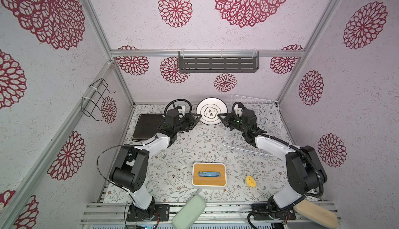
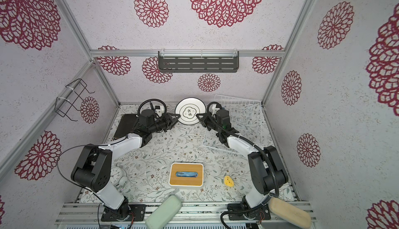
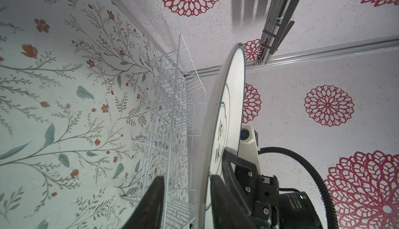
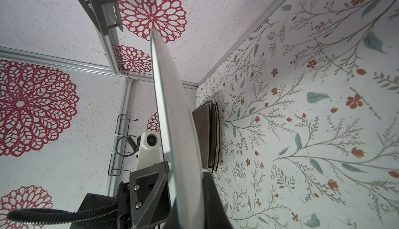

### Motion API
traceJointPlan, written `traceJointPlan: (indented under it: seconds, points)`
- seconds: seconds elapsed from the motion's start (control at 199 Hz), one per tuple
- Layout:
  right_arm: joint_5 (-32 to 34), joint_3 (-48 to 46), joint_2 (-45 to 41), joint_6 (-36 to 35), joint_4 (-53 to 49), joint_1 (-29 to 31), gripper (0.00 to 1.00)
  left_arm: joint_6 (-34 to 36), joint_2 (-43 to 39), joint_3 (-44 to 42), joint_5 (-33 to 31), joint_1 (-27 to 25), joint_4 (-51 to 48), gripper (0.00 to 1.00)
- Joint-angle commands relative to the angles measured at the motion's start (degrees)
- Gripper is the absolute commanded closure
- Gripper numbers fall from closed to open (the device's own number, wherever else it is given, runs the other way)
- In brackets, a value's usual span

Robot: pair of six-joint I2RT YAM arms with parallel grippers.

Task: Unload the plates from the dish rack
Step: 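Grasp the white plate's rim with the left gripper while the right gripper holds it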

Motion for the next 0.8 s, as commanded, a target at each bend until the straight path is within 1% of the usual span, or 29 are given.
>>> traceJointPlan:
  seconds: [0.0, 0.156, 0.292, 0.448, 0.503, 0.574, 0.674, 0.795]
  points:
    - [-1.71, 3.00, -0.66, -0.30, 2.77, 0.54, 1.00, 0.36, 1.09, 1.80, 1.53, -0.53, 0.61, 0.65]
    - [-1.23, 3.49, -0.86, -1.68, 1.19, 0.96, 1.00, 0.69, 1.11, 2.65, 1.58, -0.69, -0.02, 0.72]
    - [-0.67, 3.83, -1.32, -3.25, -0.46, 1.24, 1.00, 0.97, 1.25, 2.70, 1.53, -0.67, -0.61, 0.86]
    - [-0.37, 3.84, -1.97, -4.27, -1.31, 1.29, 1.00, 0.96, 0.97, 2.96, 1.51, -0.71, -0.99, 0.96]
    - [-0.56, 3.84, -2.05, -4.36, -1.31, 1.29, 0.91, 1.29, 0.77, 3.05, 1.32, -0.71, -1.50, 1.00]
    - [-0.83, 3.75, -2.13, -4.37, -1.13, 1.24, 0.75, 1.81, 0.38, 3.22, 1.05, -0.71, -2.24, 1.00]
    - [-1.10, 3.42, -2.47, -4.48, -0.86, 1.24, 0.57, 2.91, -0.04, 3.56, 0.78, -0.56, -3.60, 1.00]
    - [-1.16, 2.67, -3.00, -4.65, -1.09, 0.69, 0.47, 4.63, -0.39, 4.27, 1.15, 0.35, -5.94, 1.00]
